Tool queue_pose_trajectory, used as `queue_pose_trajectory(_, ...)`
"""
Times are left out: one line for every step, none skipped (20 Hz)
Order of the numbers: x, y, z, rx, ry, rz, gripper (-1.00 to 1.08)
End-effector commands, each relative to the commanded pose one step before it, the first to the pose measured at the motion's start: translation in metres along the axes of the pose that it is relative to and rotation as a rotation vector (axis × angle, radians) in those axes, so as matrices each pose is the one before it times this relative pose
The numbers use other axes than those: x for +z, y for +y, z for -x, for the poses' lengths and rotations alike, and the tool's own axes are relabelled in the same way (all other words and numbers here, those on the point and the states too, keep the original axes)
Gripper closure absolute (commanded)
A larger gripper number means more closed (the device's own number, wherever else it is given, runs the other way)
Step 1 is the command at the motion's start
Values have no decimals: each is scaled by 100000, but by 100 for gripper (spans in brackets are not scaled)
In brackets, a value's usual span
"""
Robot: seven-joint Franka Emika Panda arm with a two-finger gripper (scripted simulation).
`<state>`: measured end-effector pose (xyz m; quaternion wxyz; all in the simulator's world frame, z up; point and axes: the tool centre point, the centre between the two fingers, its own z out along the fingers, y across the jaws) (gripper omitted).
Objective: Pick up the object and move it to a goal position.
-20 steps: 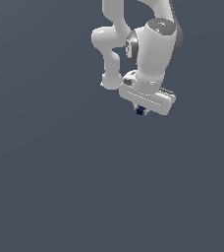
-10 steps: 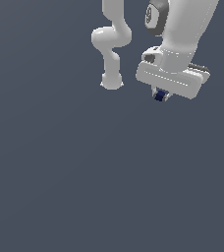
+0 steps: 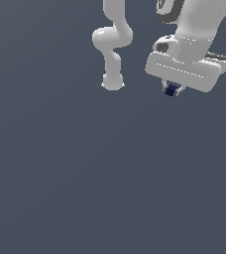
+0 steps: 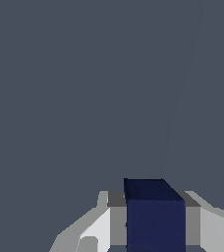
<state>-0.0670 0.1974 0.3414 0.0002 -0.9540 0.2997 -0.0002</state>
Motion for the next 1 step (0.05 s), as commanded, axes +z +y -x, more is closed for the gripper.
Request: queue_pose_trajectory(-147,-107,12,58,-46,45,108)
